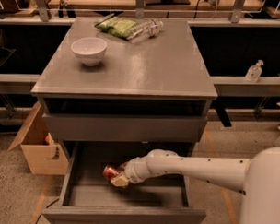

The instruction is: Pick coke can from middle drawer and place on counter

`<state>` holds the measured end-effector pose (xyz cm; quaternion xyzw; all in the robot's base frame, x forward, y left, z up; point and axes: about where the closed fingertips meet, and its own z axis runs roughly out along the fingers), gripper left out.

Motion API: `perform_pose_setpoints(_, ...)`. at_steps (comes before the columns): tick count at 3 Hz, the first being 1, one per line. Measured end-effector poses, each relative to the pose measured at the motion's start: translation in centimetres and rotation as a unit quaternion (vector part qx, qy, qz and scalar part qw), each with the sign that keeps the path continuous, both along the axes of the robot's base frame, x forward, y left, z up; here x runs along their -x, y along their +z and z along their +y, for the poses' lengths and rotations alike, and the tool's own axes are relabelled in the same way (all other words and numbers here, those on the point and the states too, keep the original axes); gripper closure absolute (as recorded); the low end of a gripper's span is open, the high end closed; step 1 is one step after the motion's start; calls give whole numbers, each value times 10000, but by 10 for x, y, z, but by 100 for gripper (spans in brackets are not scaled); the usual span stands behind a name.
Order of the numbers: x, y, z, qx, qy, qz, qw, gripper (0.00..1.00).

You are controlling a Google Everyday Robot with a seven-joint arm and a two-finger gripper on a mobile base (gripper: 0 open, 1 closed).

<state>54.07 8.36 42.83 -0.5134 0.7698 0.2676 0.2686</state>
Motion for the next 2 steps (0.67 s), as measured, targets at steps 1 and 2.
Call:
perform_pose_setpoints(1,9,42,-7,-557,326,-238,9976,100)
perform_pose_setpoints(2,15,82,-24,-737,613,-669,9931,100)
